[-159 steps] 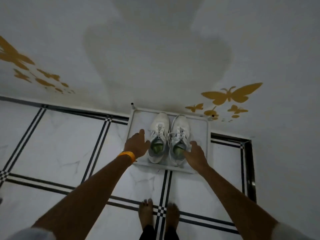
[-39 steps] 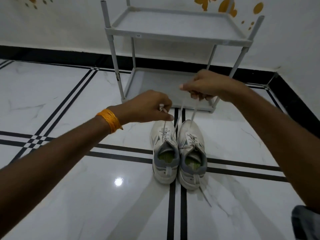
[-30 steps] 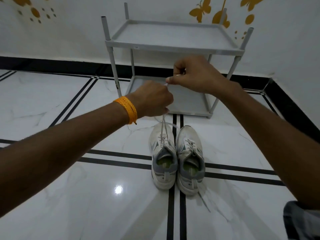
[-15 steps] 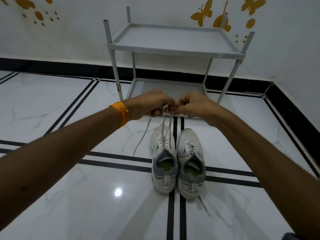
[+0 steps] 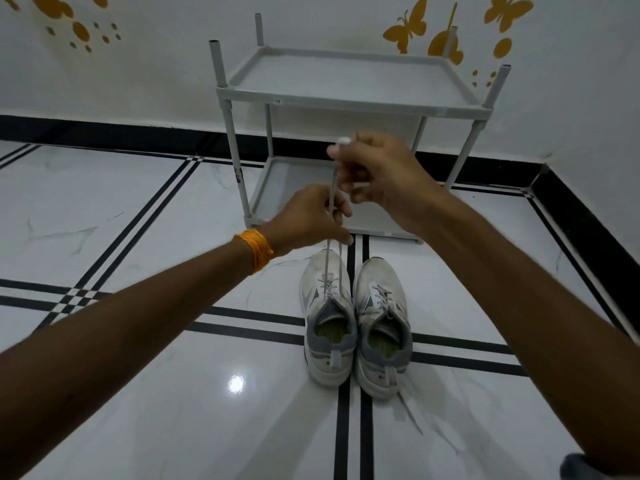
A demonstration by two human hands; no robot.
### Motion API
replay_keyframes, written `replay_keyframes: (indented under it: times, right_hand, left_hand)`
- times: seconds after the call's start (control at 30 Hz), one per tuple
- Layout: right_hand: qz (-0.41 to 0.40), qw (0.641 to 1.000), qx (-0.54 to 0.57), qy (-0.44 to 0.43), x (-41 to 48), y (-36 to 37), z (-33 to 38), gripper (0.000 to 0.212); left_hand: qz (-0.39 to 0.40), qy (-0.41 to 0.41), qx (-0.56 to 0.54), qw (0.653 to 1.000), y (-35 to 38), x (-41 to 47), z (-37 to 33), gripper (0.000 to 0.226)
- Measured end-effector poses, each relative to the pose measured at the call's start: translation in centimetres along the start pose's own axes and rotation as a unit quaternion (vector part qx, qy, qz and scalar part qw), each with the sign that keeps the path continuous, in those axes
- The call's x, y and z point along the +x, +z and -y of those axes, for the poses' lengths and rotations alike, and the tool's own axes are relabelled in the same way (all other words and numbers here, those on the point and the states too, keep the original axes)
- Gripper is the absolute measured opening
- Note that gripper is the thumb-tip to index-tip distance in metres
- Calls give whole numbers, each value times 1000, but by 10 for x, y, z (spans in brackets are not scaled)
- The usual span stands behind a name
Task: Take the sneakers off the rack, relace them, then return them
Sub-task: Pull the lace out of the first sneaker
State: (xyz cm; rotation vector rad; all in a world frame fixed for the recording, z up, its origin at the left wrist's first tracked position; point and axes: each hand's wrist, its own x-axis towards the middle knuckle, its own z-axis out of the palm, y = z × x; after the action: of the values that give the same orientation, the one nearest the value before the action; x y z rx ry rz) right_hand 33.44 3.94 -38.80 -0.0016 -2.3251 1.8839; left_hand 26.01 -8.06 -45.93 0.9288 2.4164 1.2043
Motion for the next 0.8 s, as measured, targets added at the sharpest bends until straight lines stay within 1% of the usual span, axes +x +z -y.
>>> replay_keyframes:
  times: [0.03,0.1,0.2,0.3,0.37,0.4,0.43,0.47,0.5,0.53,0.57,0.6,0.63,0.67,0.7,0.73,0.77,0.8]
  right_hand:
    - [-4,999,31,-11,4,3,4,13]
    - [-32,994,101,-13,14,3,7,9]
    - [-93,966,238,26,28,-6,-8,5]
    - [-159,915,354,105,37,-14,-37,6]
    - [-196,873,410,176,38,-19,-62,8]
    - [-205,856,424,212,37,-20,-75,8]
    - [-208,843,428,249,36,-20,-86,6]
    - [-205,834,427,282,34,-19,-95,3]
    - [-196,828,424,310,31,-19,-102,4]
    - [-184,825,415,337,27,-19,-108,12]
    - [-171,829,391,361,23,-19,-111,20]
    - [-161,852,329,374,18,-19,-111,27]
    - [-161,886,227,370,14,-18,-110,32]
    - [-174,919,102,339,11,-18,-108,34]
    - [-191,941,-1,281,8,-19,-104,35]
    - [-190,956,-62,217,4,-19,-98,33]
    - [-154,970,-74,173,0,-18,-87,32]
    - [-95,983,-61,146,-5,-16,-77,32]
  left_hand:
    - [-42,34,36,998,6,1,2,28]
    - [-125,99,98,982,15,1,6,21]
    - [-200,165,179,949,19,-4,11,23]
    - [-232,215,233,919,16,-11,15,30]
    - [-227,257,275,898,13,-14,20,28]
    - [-217,259,286,897,13,-16,22,27]
    - [-201,236,274,910,14,-16,24,27]
    - [-172,179,230,941,13,-15,23,27]
    - [-117,84,149,978,10,-12,20,26]
    - [-35,-31,38,998,5,-10,15,24]
    - [55,-146,-65,986,-2,-7,11,22]
    - [121,-222,-139,958,-8,-6,6,21]
    - [150,-252,-173,940,-14,-4,5,21]
    - [154,-256,-185,936,-18,-2,4,23]
    - [149,-255,-192,936,-20,0,2,25]
    - [140,-255,-204,935,-20,1,2,27]
    - [131,-258,-223,931,-19,2,2,29]
    - [123,-261,-246,925,-18,2,2,30]
